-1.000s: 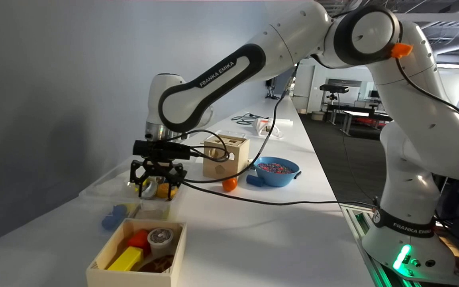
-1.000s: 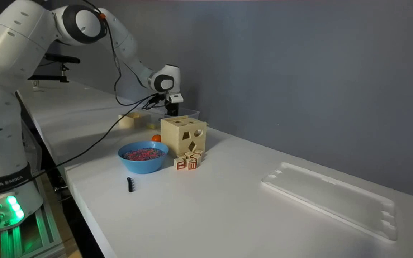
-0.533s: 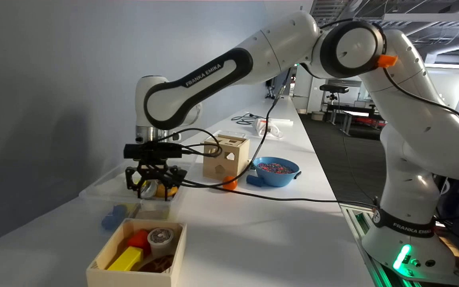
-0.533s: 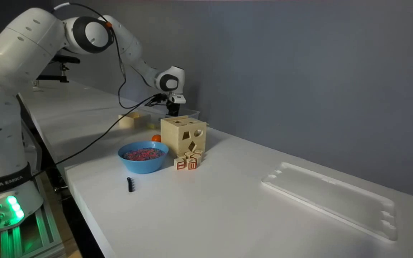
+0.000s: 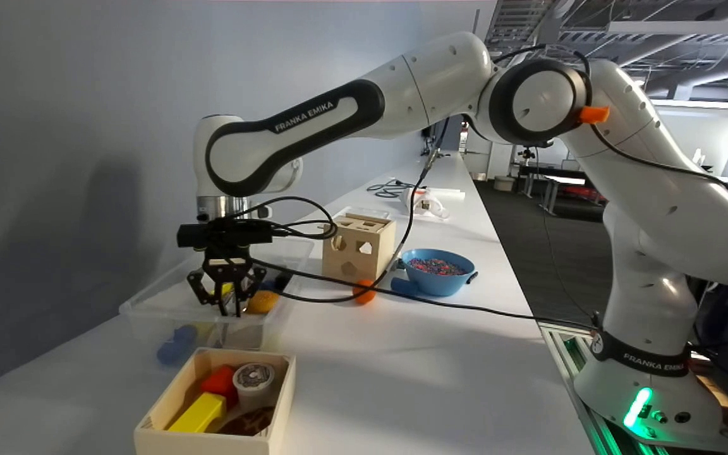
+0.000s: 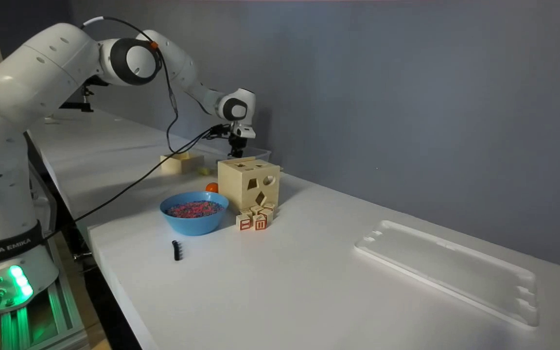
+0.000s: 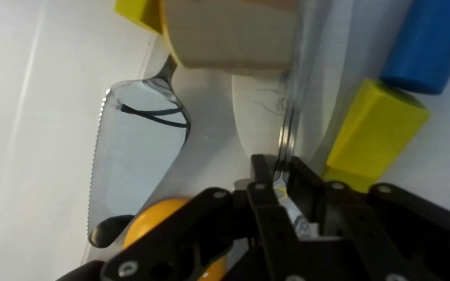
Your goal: Pick up the spoon from the bucket and put it in the bowl
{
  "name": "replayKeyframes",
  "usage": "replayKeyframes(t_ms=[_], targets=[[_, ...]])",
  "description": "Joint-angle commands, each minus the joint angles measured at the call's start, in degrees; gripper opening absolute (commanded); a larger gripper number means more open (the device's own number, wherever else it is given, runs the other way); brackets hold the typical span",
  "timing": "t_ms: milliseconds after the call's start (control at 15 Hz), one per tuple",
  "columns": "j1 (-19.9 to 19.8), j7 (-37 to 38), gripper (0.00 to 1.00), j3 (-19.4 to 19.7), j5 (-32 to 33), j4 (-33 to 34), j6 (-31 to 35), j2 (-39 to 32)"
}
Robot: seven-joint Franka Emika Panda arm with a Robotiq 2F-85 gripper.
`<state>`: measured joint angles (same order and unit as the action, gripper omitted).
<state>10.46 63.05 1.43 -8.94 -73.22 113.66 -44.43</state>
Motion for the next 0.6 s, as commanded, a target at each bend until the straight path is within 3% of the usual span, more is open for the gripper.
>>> replayKeyframes(t_ms=[0, 267, 533], targets=[[-0.1, 0.2, 0.0, -1.1, -0.4, 4.5, -0.2, -2.1], [0.8, -2.1, 0.03, -1.9, -0.2, 0.3, 3.7, 2.0], [2.1, -4.4, 0.03, -2.3, -0.5, -8.9, 15.9, 10.0]])
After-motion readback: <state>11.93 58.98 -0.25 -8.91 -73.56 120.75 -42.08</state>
